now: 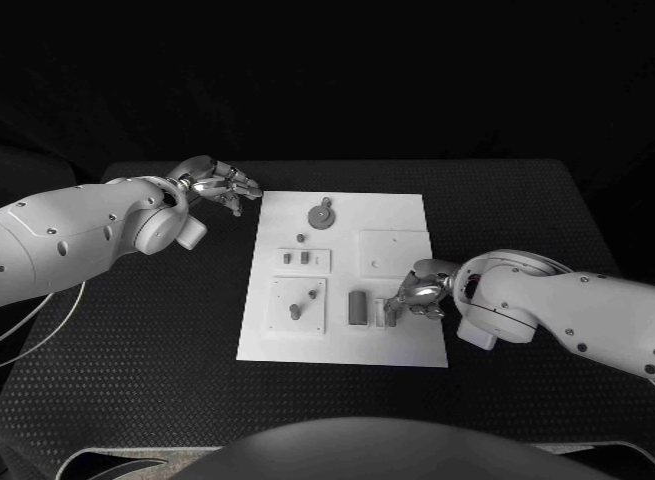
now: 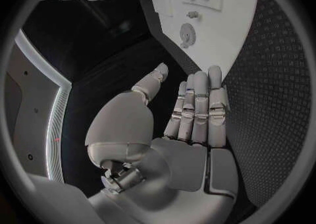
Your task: Assemble the parts on the task board
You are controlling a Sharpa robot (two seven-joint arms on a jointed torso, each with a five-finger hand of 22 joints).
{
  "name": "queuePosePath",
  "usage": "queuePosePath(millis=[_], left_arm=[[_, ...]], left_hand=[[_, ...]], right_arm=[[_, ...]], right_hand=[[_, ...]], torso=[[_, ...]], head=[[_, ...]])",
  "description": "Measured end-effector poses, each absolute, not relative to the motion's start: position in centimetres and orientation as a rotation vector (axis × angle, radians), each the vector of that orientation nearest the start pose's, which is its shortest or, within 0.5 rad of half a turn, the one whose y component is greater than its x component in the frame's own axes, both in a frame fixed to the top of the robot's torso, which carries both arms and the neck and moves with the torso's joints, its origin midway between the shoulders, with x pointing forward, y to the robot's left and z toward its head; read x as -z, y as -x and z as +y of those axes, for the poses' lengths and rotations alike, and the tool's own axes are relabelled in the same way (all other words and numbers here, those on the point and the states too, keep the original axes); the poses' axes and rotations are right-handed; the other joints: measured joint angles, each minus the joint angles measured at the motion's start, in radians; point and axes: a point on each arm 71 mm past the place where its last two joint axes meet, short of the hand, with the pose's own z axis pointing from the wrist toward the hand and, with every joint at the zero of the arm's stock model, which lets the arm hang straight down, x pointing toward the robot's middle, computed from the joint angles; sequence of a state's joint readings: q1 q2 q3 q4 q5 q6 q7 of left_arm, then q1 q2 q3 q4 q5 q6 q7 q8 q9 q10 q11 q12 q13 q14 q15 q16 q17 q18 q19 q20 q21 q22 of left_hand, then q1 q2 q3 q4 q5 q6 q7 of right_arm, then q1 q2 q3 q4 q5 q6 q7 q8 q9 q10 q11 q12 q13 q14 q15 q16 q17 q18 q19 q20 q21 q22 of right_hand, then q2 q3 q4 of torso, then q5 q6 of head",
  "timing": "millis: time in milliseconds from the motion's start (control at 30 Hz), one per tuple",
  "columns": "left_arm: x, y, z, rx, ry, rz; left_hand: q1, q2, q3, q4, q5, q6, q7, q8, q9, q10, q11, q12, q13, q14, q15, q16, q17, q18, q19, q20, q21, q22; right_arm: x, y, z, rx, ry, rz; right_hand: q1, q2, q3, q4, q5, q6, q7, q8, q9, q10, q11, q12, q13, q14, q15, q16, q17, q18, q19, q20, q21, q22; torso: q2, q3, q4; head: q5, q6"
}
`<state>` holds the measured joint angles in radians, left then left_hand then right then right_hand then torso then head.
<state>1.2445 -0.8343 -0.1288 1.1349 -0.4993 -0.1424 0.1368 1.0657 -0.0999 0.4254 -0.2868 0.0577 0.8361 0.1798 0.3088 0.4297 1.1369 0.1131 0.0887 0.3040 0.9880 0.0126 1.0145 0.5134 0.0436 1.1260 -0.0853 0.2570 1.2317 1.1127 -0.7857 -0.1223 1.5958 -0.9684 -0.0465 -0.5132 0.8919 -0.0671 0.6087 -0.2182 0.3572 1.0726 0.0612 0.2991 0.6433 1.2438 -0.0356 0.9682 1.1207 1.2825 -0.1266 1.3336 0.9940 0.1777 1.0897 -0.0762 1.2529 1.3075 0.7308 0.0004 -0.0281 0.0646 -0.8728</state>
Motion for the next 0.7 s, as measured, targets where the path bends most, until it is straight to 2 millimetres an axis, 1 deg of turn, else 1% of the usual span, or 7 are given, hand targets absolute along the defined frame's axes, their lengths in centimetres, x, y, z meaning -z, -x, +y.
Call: queuePosePath(millis=[233, 333, 500, 567, 600, 633, 700], left_arm=[[21.6, -53.7, 32.4, 0.936, 0.774, 1.756], [21.6, -53.7, 32.4, 0.936, 0.774, 1.756], [21.6, -53.7, 32.4, 0.936, 0.775, 1.756], [21.6, -53.7, 32.4, 0.935, 0.775, 1.756], [21.6, -53.7, 32.4, 0.935, 0.775, 1.756], [21.6, -53.7, 32.4, 0.935, 0.775, 1.756], [21.6, -53.7, 32.4, 0.935, 0.775, 1.756]], left_hand=[[0.000, 0.000, 0.000, 0.000, 0.000, 0.000, 0.000, 0.004, 0.000, -0.001, -0.001, 0.000, 0.000, 0.000, 0.000, 0.000, 0.000, 0.000, 0.000, 0.000, 0.000, 0.000], [0.000, 0.000, 0.000, 0.000, 0.000, 0.000, 0.000, 0.004, 0.000, -0.001, -0.001, 0.000, 0.001, 0.000, 0.000, 0.000, 0.000, 0.000, 0.000, 0.000, 0.000, 0.000], [0.000, 0.000, 0.000, 0.000, 0.000, 0.000, 0.000, 0.004, 0.000, -0.001, -0.001, 0.000, 0.001, 0.000, 0.000, 0.000, 0.000, 0.000, 0.000, 0.000, 0.000, 0.001], [0.000, 0.000, 0.000, 0.000, 0.000, 0.000, 0.000, 0.004, 0.000, -0.001, -0.001, 0.000, 0.001, 0.000, 0.000, 0.000, 0.000, 0.000, 0.000, 0.000, 0.000, 0.001], [0.000, 0.000, 0.000, 0.000, 0.000, 0.000, 0.000, 0.004, 0.000, -0.001, -0.001, 0.000, 0.001, 0.000, 0.000, 0.000, 0.000, 0.000, 0.000, 0.000, 0.000, 0.001], [0.000, 0.000, 0.000, 0.000, 0.000, 0.000, 0.000, 0.004, 0.000, -0.001, -0.001, 0.000, 0.001, 0.000, 0.000, 0.000, 0.000, 0.000, 0.000, 0.000, 0.000, 0.001], [0.000, 0.000, 0.000, 0.000, 0.000, 0.000, 0.000, 0.004, -0.001, -0.001, -0.001, 0.000, 0.001, 0.000, 0.000, 0.000, 0.000, 0.000, 0.000, 0.000, 0.000, 0.001]], right_arm=[[28.2, -42.7, -16.1, -0.571, -0.311, 2.409], [28.3, -42.9, -16.0, -0.572, -0.317, 2.413], [28.4, -42.9, -16.0, -0.572, -0.321, 2.422], [28.5, -42.9, -15.8, -0.574, -0.319, 2.427], [28.5, -42.9, -15.8, -0.576, -0.318, 2.428], [28.5, -42.9, -15.7, -0.577, -0.317, 2.429], [28.5, -42.9, -15.7, -0.578, -0.316, 2.431]], right_hand=[[0.000, 0.000, 0.000, 0.000, -0.001, 0.000, 0.000, 0.000, 0.000, 0.000, 0.000, 0.000, 0.000, 0.000, 0.000, 0.000, 0.000, 0.000, 0.000, 0.000, 0.000, 0.000], [0.000, 0.000, 0.000, 0.000, -0.001, 0.000, 0.000, 0.000, 0.000, 0.000, 0.000, 0.000, -0.001, 0.000, 0.000, 0.000, 0.000, 0.000, 0.000, 0.000, 0.000, 0.000], [0.000, 0.000, 0.000, 0.000, -0.002, -0.001, 0.001, 0.000, -0.002, 0.000, 0.000, 0.000, -0.001, 0.000, 0.000, 0.000, 0.000, 0.000, 0.000, 0.000, 0.000, 0.000], [0.000, 0.000, 0.000, 0.000, -0.008, -0.002, 0.002, 0.000, -0.002, 0.000, 0.000, 0.000, -0.002, 0.000, 0.000, 0.000, 0.000, 0.000, 0.000, 0.000, 0.000, 0.000], [0.002, 0.002, 0.000, 0.000, -0.019, -0.002, 0.002, 0.000, -0.002, 0.000, 0.000, 0.000, -0.002, 0.000, 0.000, 0.000, 0.000, 0.000, 0.000, 0.000, 0.000, 0.000], [0.010, 0.010, 0.000, 0.000, -0.039, -0.002, 0.002, -0.003, -0.002, 0.000, 0.000, 0.000, -0.002, 0.000, 0.000, 0.000, 0.000, 0.000, -0.002, 0.002, 0.000, 0.000], [0.010, 0.010, 0.000, 0.000, -0.049, -0.002, 0.002, -0.003, -0.002, 0.000, 0.000, 0.000, -0.002, 0.000, 0.000, 0.000, 0.000, 0.000, -0.001, 0.002, 0.000, 0.000]], torso=[[0.000, -0.0006, 0.0001], [0.000, -0.0012, 0.0002], [0.000, -0.0012, 0.0002], [0.000, -0.0012, 0.0002], [0.000, -0.0011, 0.0001], [0.000, -0.0007, 0.0000], [0.000, -0.0006, -0.0001]], head=[[0.000, 0.000], [0.000, 0.000], [0.002, 0.000], [0.002, 0.000], [0.003, 0.000], [0.003, 0.000], [0.003, 0.000]])
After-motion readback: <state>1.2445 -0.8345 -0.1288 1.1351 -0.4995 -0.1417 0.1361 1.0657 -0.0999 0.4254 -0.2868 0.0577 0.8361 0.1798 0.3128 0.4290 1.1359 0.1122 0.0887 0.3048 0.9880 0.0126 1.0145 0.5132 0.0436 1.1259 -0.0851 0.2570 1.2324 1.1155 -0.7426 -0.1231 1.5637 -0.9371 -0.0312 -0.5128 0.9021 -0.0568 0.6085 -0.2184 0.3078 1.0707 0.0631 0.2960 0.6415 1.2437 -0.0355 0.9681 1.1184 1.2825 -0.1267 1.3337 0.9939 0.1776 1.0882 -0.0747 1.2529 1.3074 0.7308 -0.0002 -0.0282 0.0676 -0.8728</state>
